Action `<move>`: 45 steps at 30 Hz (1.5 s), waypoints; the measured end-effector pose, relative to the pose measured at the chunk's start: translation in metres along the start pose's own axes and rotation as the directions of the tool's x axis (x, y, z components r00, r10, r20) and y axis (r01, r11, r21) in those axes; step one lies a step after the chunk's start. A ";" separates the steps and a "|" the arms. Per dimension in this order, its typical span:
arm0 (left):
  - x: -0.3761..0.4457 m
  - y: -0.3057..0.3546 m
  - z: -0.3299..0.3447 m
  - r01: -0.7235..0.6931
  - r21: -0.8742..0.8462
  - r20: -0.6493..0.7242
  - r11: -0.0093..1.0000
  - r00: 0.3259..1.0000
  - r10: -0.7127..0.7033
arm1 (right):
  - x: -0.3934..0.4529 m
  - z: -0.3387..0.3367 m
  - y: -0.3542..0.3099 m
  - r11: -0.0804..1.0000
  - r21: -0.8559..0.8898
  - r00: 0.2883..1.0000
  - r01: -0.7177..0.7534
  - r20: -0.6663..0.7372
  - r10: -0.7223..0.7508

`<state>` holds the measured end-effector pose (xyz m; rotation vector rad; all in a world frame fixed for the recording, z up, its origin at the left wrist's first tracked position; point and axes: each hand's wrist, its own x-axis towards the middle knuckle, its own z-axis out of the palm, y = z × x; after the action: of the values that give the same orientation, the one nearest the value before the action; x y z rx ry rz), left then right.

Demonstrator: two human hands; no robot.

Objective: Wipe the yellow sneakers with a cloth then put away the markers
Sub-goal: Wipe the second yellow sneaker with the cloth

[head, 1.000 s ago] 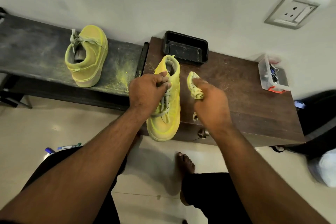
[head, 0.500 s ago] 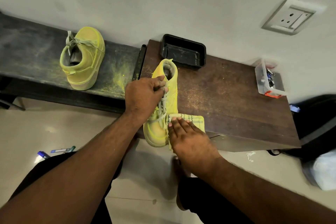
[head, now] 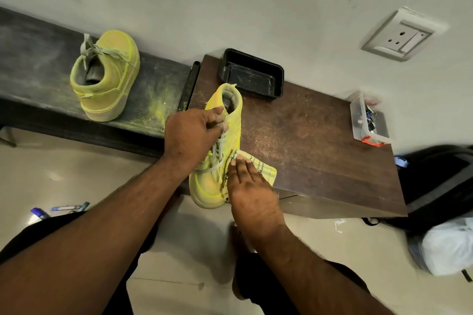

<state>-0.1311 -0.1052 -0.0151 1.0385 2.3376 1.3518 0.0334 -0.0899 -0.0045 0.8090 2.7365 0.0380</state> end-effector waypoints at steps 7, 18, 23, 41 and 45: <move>-0.001 -0.001 0.000 -0.023 -0.004 -0.009 1.000 1.000 0.023 | 0.002 0.010 0.001 0.998 0.042 0.996 -0.045 -0.072 0.048; 0.001 -0.002 0.002 -0.031 -0.007 0.004 0.999 1.000 0.031 | 0.014 0.010 -0.003 0.940 0.319 0.989 -0.119 -0.042 0.139; 0.002 -0.003 0.003 -0.032 0.012 0.005 0.999 0.999 0.032 | 0.027 0.012 0.007 0.942 0.329 0.986 -0.067 -0.124 0.113; 0.003 0.000 0.003 0.060 -0.045 0.036 0.997 0.998 -0.059 | 0.052 0.006 0.027 0.901 0.432 0.973 -0.034 -0.193 0.130; 0.002 0.000 0.003 0.074 -0.065 0.035 0.995 0.997 -0.072 | 0.057 -0.015 0.022 0.586 0.795 0.871 -0.157 -0.168 0.462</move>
<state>-0.1310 -0.1022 -0.0165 0.9392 2.2684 1.3652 -0.0051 -0.0398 -0.0029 1.6612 2.8541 -1.0930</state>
